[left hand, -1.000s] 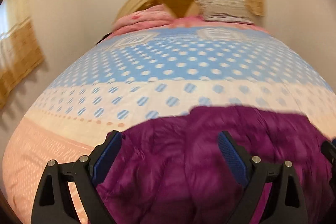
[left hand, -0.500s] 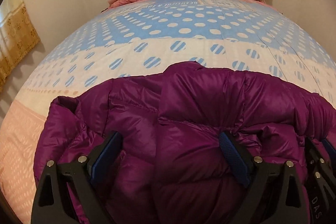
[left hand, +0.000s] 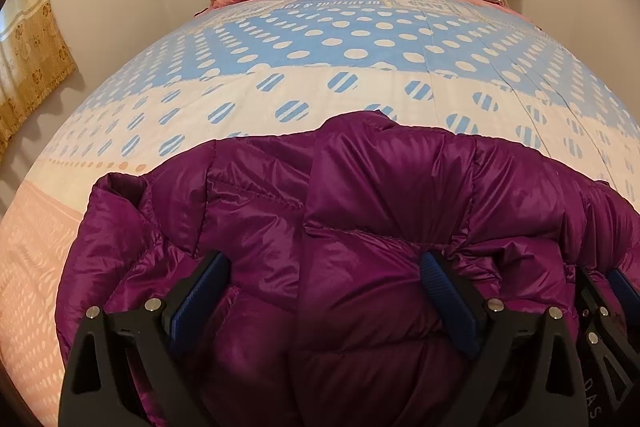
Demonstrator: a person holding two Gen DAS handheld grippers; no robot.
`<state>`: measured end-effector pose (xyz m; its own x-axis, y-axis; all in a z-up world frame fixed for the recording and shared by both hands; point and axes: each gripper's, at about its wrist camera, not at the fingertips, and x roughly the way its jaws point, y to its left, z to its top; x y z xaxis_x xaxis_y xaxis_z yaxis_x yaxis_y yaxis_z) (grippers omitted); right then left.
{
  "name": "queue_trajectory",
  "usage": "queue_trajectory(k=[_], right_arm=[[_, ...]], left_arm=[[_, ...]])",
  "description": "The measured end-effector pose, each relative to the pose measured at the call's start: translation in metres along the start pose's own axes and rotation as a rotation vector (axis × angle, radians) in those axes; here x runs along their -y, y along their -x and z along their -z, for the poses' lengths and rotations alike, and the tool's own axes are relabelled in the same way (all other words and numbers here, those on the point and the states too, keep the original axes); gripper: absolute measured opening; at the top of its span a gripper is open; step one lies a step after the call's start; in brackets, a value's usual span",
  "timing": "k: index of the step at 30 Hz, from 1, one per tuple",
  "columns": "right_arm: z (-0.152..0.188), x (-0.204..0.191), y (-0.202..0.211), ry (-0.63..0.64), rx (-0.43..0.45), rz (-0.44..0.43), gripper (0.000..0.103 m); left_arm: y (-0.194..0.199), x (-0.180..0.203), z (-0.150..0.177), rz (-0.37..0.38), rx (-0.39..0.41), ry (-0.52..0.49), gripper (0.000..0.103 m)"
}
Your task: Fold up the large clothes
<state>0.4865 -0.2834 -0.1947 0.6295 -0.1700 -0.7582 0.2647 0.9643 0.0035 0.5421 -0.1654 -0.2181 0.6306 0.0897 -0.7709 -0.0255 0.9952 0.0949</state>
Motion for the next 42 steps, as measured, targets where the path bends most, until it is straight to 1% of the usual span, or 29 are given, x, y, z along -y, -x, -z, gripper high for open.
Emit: queue_trajectory(k=[9, 42], right_arm=[[-0.0015, -0.0043, -0.0037, 0.014, -0.006, 0.024, 0.056], [-0.0024, -0.0056, -0.0068, 0.022, -0.008, 0.039, 0.057]], left_arm=[[-0.0007, 0.0001, 0.0005, -0.001, -0.004, -0.002, 0.098], [-0.0009, -0.0001, 0.0008, -0.001, -0.007, -0.003, 0.099]])
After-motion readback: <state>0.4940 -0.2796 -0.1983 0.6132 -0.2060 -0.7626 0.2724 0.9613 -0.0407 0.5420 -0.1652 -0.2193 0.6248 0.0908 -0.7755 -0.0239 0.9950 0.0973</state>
